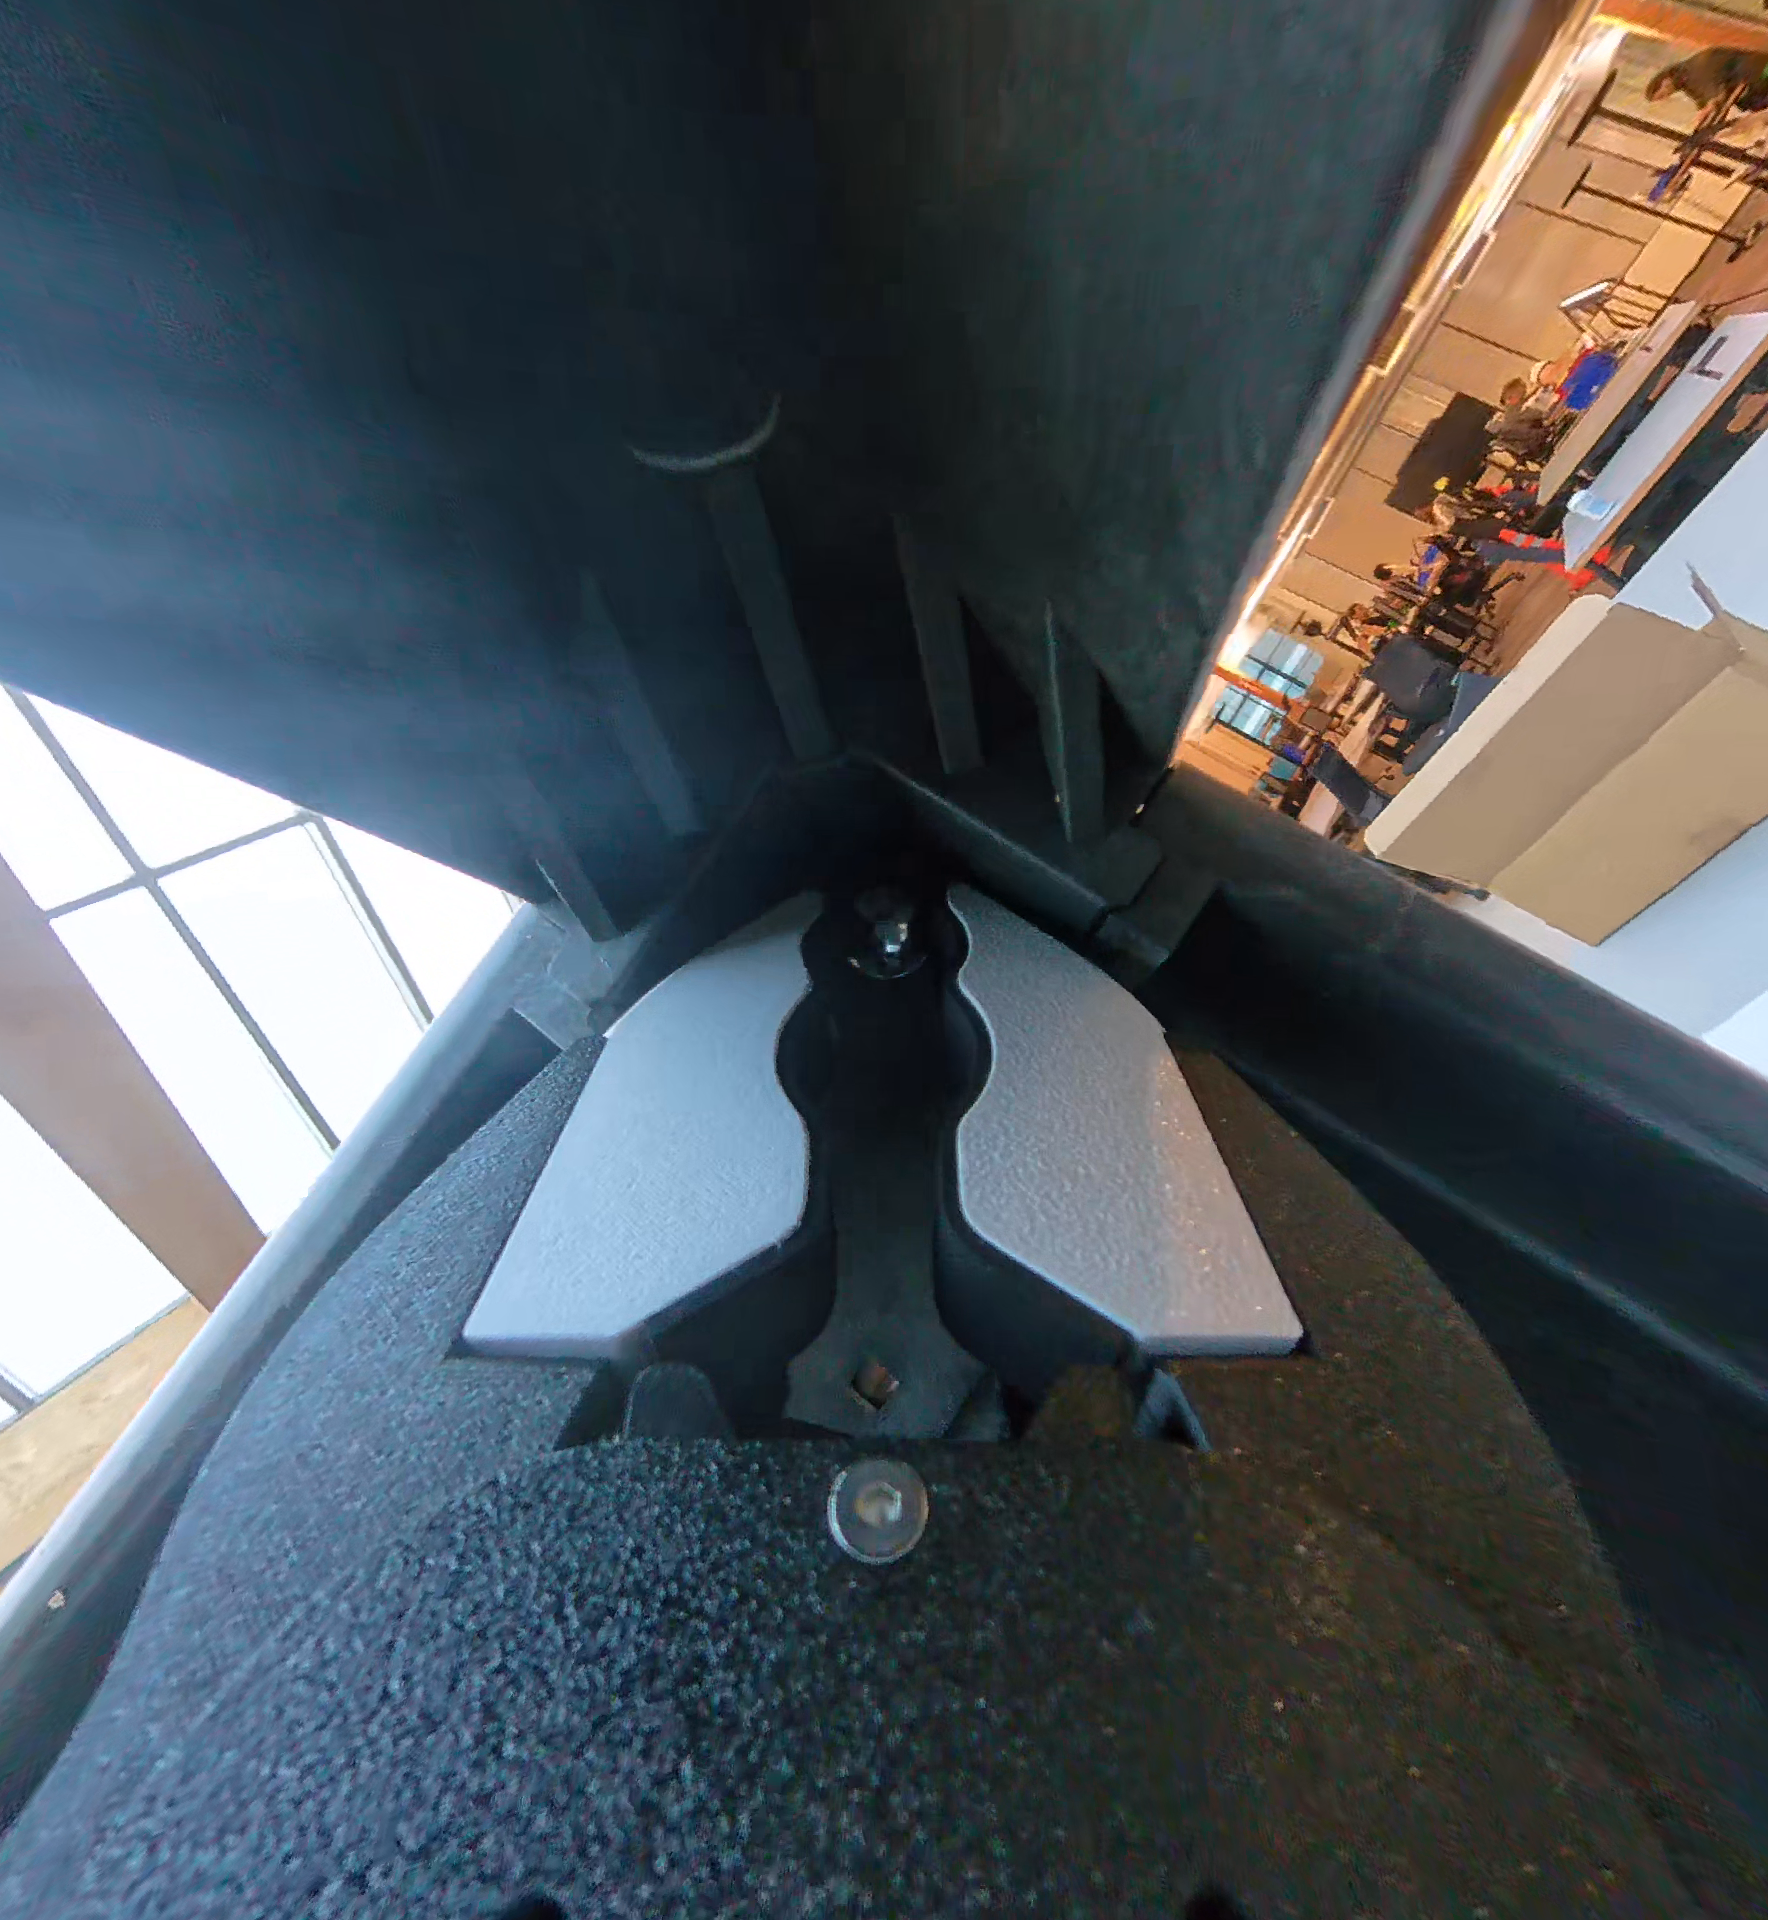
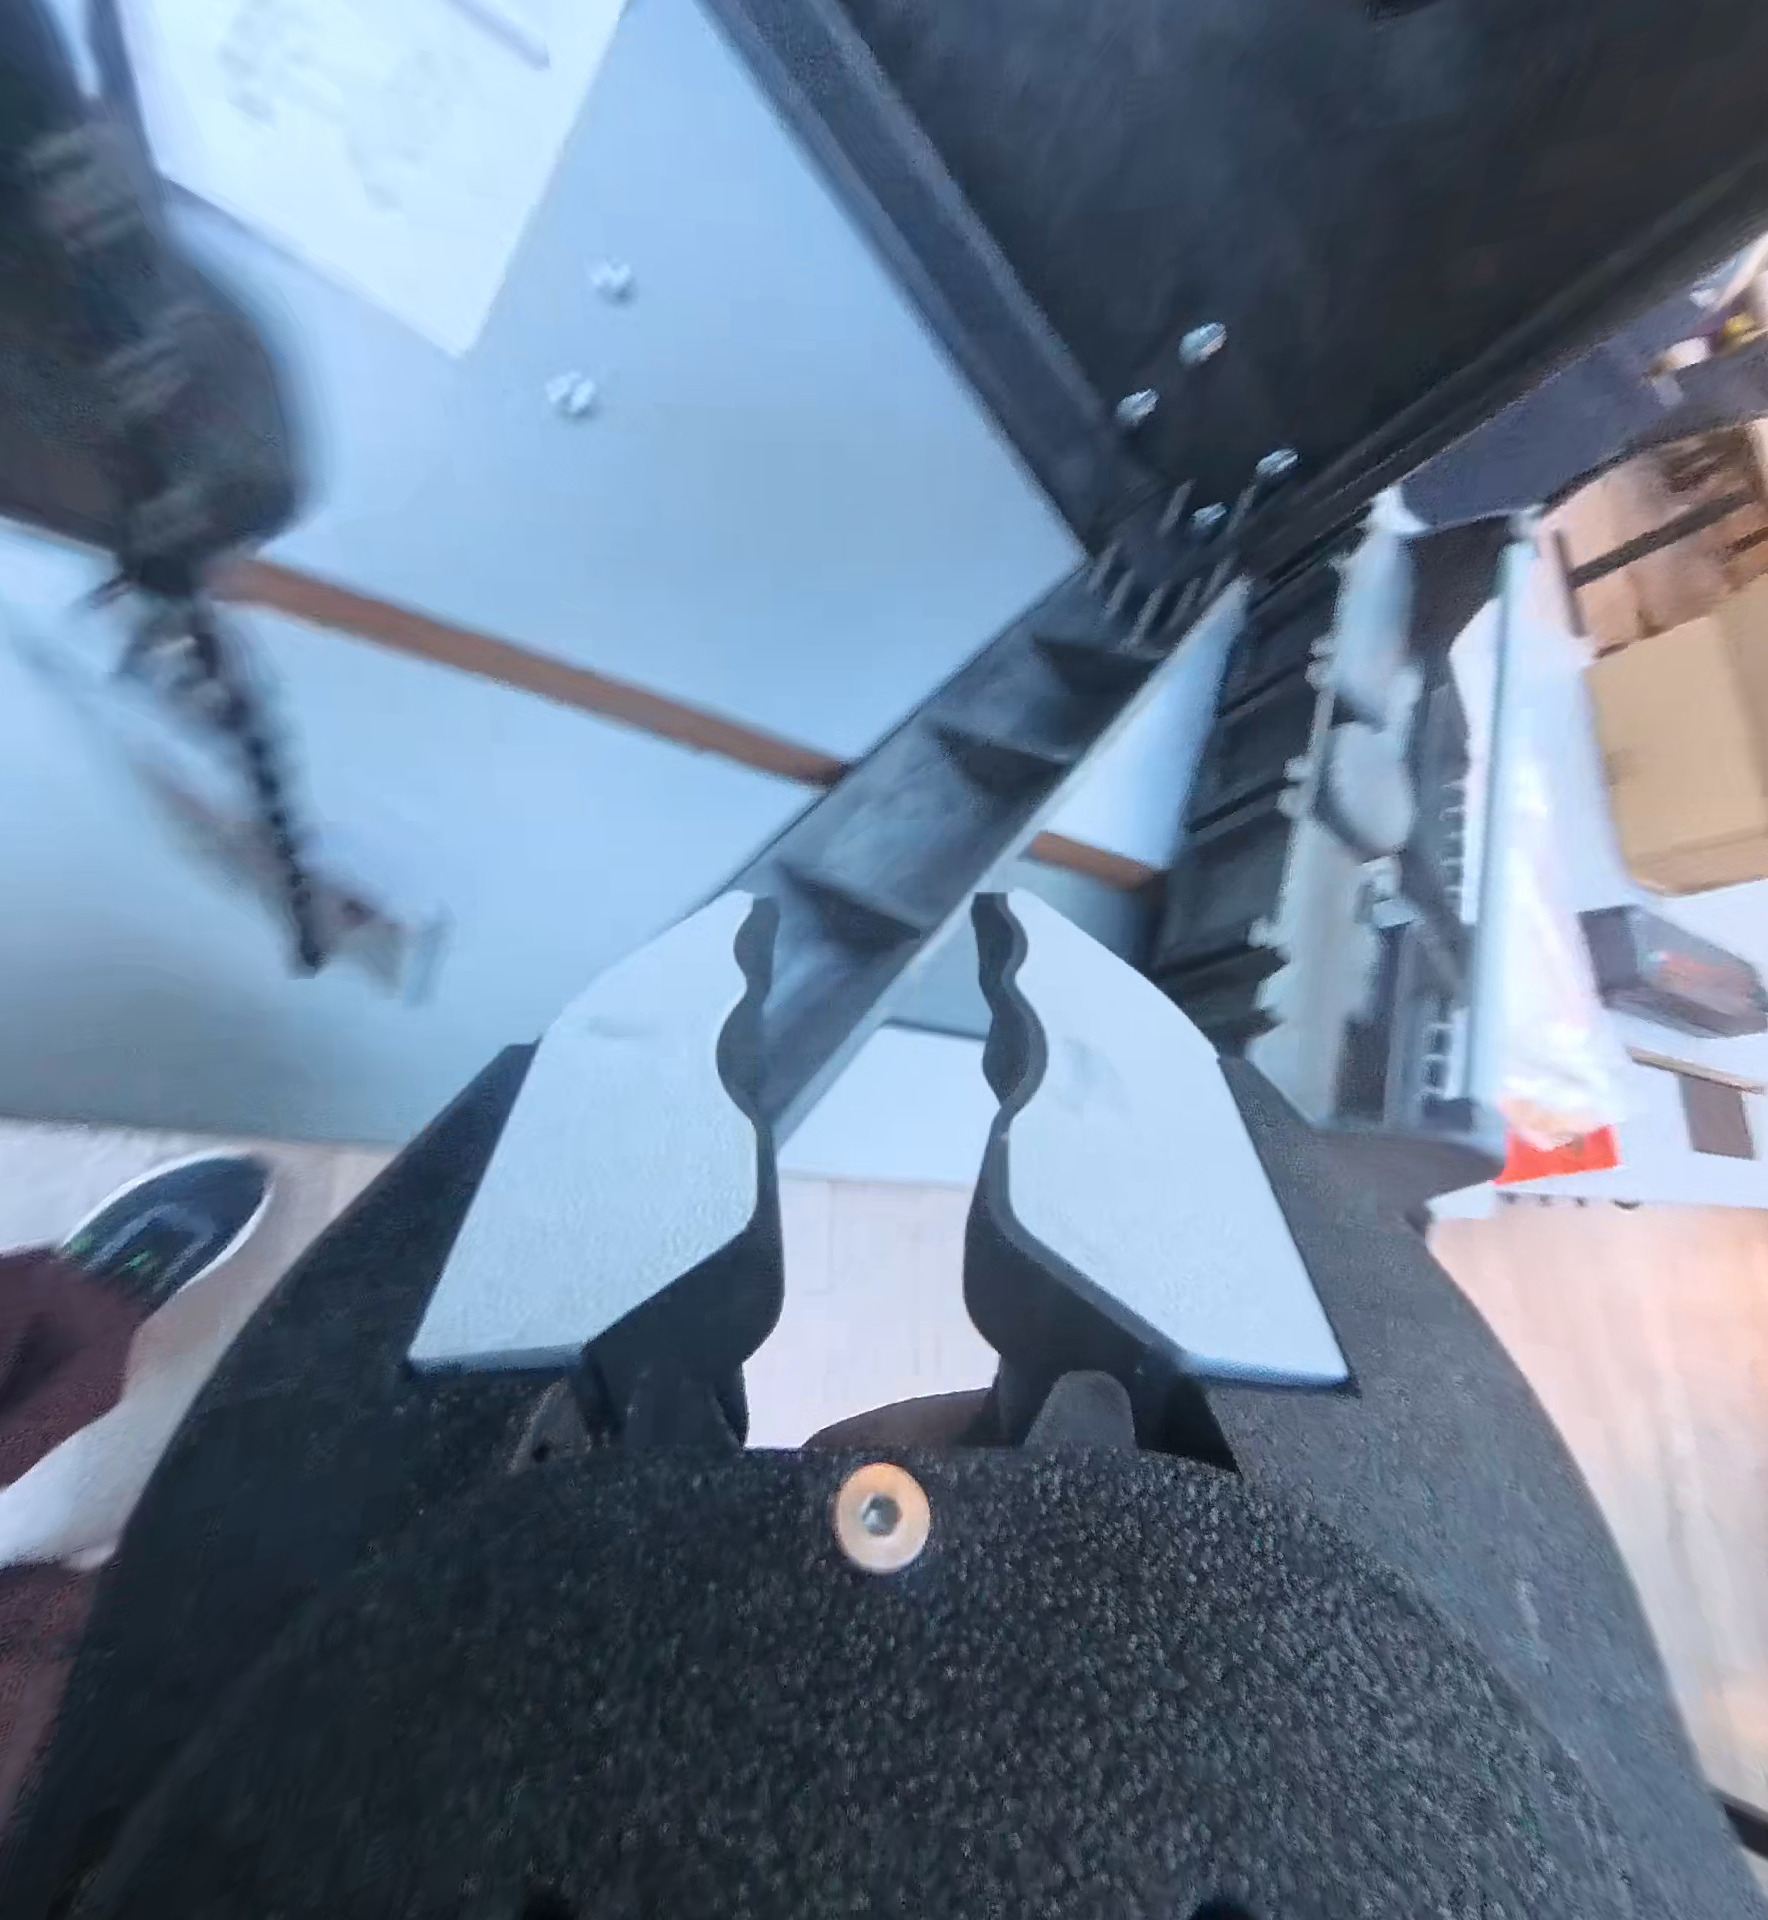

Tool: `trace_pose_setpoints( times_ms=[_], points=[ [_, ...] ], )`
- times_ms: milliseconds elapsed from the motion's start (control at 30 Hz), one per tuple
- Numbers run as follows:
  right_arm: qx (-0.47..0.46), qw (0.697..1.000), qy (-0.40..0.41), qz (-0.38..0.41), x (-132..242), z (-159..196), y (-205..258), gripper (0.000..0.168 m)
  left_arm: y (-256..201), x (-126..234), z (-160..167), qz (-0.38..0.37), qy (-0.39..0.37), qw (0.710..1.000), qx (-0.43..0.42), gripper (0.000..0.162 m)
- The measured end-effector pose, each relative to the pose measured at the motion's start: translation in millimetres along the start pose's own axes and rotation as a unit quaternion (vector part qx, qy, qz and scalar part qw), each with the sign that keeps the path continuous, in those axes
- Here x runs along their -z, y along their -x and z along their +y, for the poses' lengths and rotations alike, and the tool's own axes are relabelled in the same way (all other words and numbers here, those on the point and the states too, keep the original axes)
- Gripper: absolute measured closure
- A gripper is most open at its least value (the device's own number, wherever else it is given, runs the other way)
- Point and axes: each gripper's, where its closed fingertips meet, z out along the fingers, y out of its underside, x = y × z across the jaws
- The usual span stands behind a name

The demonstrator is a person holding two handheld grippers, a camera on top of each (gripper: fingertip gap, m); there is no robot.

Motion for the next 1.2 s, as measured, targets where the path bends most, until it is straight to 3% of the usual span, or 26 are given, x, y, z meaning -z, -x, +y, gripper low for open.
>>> trace_pose_setpoints(
  times_ms=[133,333,533,700,900,1000,1200],
  points=[
    [-0.029,0.999,-0.02,0.027,-11.4,-21.2,-27.3,0.126,0.1,0.1,0.5,0.0,-0.001,1.0,-0.016,0.145],
    [-0.004,1.0,-0.008,-0.015,-7.1,-15.8,20.5,0.127,0.0,-0.1,0.1,-0.01,-0.024,0.999,-0.043,0.145],
    [-0.044,0.997,0.001,-0.059,2.7,-13.4,56.5,0.127,-1.2,-0.6,0.2,0.001,-0.031,0.994,-0.101,0.145],
    [-0.045,0.996,0.005,-0.072,6.5,-11.2,64.4,0.127,-1.1,-0.2,-0.9,0.005,-0.016,0.994,-0.105,0.146],
    [-0.031,0.996,0.006,-0.078,5.1,-8.3,64.8,0.126,0.2,-1.1,-0.8,-0.01,-0.065,0.991,-0.12,0.145],
    [0.001,0.999,-0.006,-0.041,-4.5,-15.2,41.7,0.127,-0.2,-1.4,0.5,0.005,-0.071,0.994,-0.08,0.145],
    [0.012,0.995,-0.025,0.091,-49.9,-41.0,-62.5,0.126,-0.4,-1.0,0.3,0.012,-0.08,0.996,-0.035,0.144]
  ],
)
